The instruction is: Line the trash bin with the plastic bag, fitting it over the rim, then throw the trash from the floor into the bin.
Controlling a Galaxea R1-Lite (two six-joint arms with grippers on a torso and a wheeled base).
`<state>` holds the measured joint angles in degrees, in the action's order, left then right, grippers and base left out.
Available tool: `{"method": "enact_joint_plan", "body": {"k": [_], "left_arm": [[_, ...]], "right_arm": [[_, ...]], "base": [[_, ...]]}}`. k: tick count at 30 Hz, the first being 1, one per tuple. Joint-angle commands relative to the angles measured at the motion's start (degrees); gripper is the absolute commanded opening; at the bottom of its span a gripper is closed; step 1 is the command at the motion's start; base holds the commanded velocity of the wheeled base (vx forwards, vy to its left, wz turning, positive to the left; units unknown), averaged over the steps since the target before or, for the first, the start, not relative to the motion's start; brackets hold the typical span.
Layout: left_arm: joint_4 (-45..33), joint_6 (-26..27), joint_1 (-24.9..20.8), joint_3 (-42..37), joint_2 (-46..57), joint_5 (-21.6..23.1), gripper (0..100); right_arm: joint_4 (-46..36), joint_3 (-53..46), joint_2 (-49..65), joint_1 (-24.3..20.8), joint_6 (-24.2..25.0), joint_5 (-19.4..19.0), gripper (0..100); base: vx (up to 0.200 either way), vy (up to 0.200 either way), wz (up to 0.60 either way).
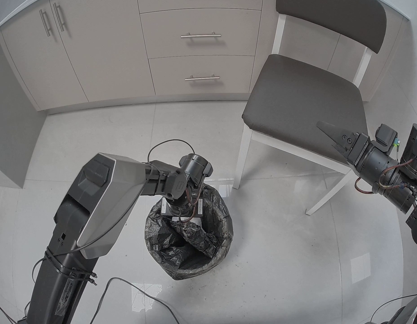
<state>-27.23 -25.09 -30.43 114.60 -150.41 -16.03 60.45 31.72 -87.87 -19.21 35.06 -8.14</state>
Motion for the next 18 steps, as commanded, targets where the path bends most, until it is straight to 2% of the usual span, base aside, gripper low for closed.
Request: {"method": "enact_joint_plan", "body": {"k": [1,6,11,18], "left_arm": [[0.3,-0.2,0.1,0.0,-3.7,-0.3,0],[0.8,-1.9,0.1,0.0,-6.1,-0.3,0],[4.1,-1.7,0.2,0.0,-9.0,-0.3,0],[4.7,-2.0,1.2,0.0,-12.0,-0.3,0]], "right_arm": [[0.6,-0.2,0.1,0.1,0.1,0.0,100],[2.4,-0.9,-0.4,0.2,0.0,-0.1,100],[3.6,-1.1,-0.5,0.6,0.0,-0.6,100],[3.7,-1.2,-1.1,0.6,0.0,-0.6,100]], "base": [[0.0,0.0,0.0],[0.0,0.0,0.0],[0.0,0.0,0.0],[0.0,0.0,0.0]]}}
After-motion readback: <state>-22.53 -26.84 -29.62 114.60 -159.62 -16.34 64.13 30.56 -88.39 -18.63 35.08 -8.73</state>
